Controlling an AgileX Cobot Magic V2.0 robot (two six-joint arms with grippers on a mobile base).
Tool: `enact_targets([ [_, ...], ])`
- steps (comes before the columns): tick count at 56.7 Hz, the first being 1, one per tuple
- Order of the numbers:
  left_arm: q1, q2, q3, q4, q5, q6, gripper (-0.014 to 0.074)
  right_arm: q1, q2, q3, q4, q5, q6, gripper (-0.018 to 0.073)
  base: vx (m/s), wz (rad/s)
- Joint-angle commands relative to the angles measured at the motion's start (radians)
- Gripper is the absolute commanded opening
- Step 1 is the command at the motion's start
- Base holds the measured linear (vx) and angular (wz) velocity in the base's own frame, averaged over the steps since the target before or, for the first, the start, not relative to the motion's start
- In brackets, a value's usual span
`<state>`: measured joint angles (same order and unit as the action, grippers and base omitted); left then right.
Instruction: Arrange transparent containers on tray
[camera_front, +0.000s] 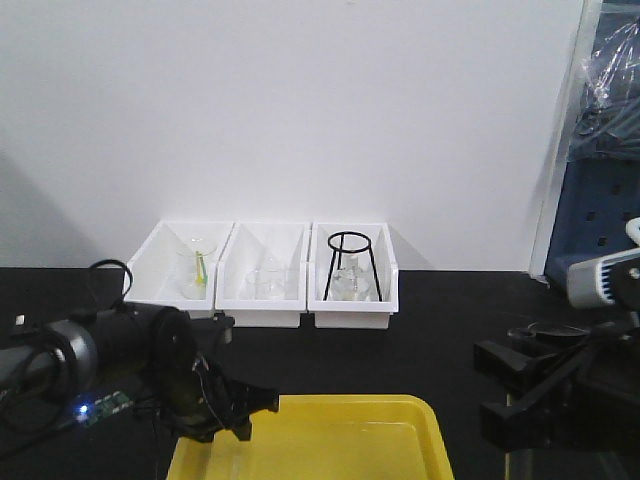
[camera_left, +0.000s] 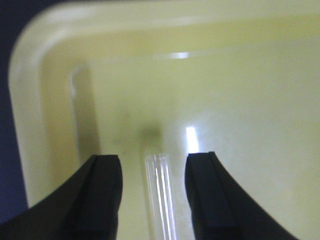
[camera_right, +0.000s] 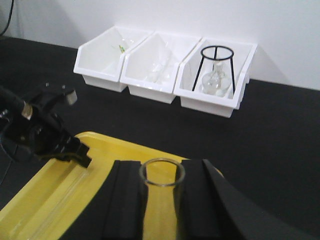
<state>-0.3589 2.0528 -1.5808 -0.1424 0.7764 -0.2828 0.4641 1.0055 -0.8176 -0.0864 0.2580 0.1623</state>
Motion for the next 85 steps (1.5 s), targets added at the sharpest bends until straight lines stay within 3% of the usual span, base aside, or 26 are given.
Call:
enact_targets([
  [1, 0.005, -0.095, -0.107, 0.026, 0.029, -0.001, 0.0425, -0.002, 0.050, -0.032, 0.057, -0.084, -0.002, -0.0011, 0.00, 0.00],
  [8, 0.005, -0.155, -0.206, 0.065, 0.062, -0.001, 0.0425, -0.002, 0.174, -0.093, 0.122, -0.003, -0.001, -0.0011, 0.00, 0.00],
  [14, 0.003, -0.224, -0.260, 0.092, 0.061, -0.001, 0.0425, -0.004, 0.313, -0.219, 0.131, 0.148, -0.001, -0.0011, 0.00, 0.00],
  [21, 0.001, -0.302, -0.274, 0.113, 0.049, 0.026, 0.0425, -0.006, 0.482, -0.391, 0.131, 0.291, -0.001, -0.0011, 0.00, 0.00],
  [36, 0.001, -0.426, -0.274, 0.116, 0.076, 0.087, 0.0425, -0.006, 0.794, -0.721, 0.132, 0.458, 0.017, -0.0011, 0.00, 0.00],
  [54, 0.001, -0.525, -0.274, 0.116, 0.073, 0.090, 0.0425, -0.006, 1.021, -0.940, 0.131, 0.518, 0.124, -0.0011, 0.00, 0.00],
  [85, 0.001, -0.546, -0.274, 0.114, 0.077, 0.093, 0.0349, -0.006, 1.137, -0.949, 0.120, 0.511, 0.164, -0.0001, 0.00, 0.00],
])
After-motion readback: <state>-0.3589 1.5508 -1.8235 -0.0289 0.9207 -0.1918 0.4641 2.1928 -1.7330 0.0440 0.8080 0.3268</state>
